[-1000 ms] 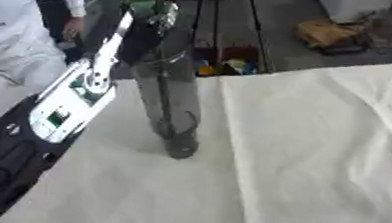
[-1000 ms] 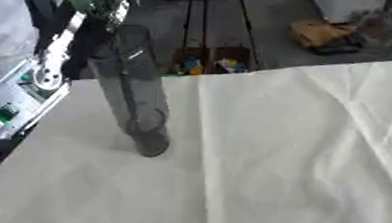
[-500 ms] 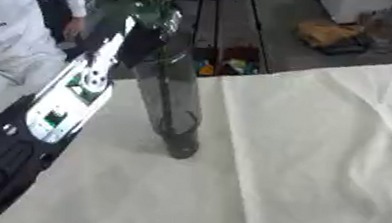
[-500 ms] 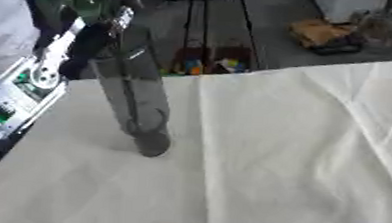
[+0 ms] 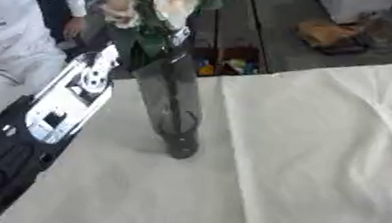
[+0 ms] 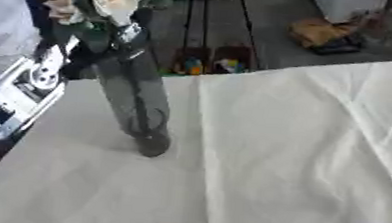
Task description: Arrange flowers into the vase.
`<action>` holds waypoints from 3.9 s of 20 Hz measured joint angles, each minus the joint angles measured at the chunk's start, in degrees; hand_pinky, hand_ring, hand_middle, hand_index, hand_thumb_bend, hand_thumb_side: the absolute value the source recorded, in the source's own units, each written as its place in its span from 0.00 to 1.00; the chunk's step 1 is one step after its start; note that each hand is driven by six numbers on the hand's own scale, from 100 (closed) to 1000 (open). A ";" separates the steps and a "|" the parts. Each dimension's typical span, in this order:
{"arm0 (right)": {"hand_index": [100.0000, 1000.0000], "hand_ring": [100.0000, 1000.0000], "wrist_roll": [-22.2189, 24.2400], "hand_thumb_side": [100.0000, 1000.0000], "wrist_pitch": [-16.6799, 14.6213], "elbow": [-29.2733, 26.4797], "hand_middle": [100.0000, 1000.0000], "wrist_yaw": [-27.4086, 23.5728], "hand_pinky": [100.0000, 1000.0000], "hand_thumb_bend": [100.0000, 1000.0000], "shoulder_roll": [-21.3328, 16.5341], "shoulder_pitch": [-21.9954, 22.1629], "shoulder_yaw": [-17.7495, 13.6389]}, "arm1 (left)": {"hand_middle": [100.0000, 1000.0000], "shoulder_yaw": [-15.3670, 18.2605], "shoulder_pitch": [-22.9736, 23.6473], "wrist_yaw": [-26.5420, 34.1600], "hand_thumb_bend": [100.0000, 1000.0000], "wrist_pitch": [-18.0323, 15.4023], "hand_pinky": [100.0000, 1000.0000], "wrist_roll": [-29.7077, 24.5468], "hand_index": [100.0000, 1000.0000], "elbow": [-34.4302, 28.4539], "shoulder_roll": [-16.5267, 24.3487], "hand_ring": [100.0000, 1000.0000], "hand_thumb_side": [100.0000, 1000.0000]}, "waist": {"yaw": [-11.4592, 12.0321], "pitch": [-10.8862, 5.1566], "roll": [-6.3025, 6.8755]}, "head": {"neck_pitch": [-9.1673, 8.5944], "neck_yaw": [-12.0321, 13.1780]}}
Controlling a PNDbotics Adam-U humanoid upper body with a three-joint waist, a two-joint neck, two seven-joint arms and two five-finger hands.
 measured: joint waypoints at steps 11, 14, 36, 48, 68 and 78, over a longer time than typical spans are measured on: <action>0.80 0.85 -0.18 1.00 0.16 0.00 0.44 0.00 0.76 0.00 0.00 0.01 0.00 | 1.00 1.08 0.11 -1.17 0.22 0.73 1.00 -5.92 1.00 -0.39 0.37 1.00 1.00 | 0.01 -0.10 0.00 | 0.00 0.00; 0.80 0.84 -0.26 1.00 0.25 0.00 0.44 0.00 0.76 0.00 0.00 0.02 0.00 | 1.00 1.33 0.17 -1.25 0.24 1.10 1.00 -6.42 1.00 -0.67 0.37 1.00 1.00 | 0.00 -0.11 0.00 | 0.00 -0.01; 0.80 0.84 -1.06 1.00 0.63 0.00 0.43 0.00 0.76 0.00 0.00 0.22 -0.02 | 1.00 2.64 0.64 0.50 0.41 1.51 1.00 -12.93 1.00 -1.63 1.46 1.00 1.00 | 0.42 -0.56 -0.05 | 0.03 -0.16; 0.80 0.84 -1.26 0.99 0.83 0.00 0.43 0.00 0.76 0.00 0.00 0.24 -0.08 | 1.00 3.20 3.05 0.42 0.42 1.38 1.00 -15.95 1.00 -4.60 3.84 1.00 1.00 | 0.87 -0.73 -0.33 | 0.06 -0.46; 0.80 0.84 -1.45 0.98 1.14 0.00 0.42 0.00 0.76 0.00 0.00 0.26 -0.31 | 1.00 4.21 2.96 0.01 0.65 0.11 1.00 -22.72 1.00 -3.11 4.43 1.00 0.86 | 0.67 -0.74 0.00 | 0.00 -0.43; 0.80 0.84 -1.36 0.98 1.23 0.00 0.42 0.00 0.76 0.00 0.00 0.29 -0.31 | 1.00 4.24 2.95 0.04 0.65 1.04 1.00 -21.35 1.00 -3.10 4.44 1.00 0.86 | 0.67 -0.74 0.06 | 0.00 -0.43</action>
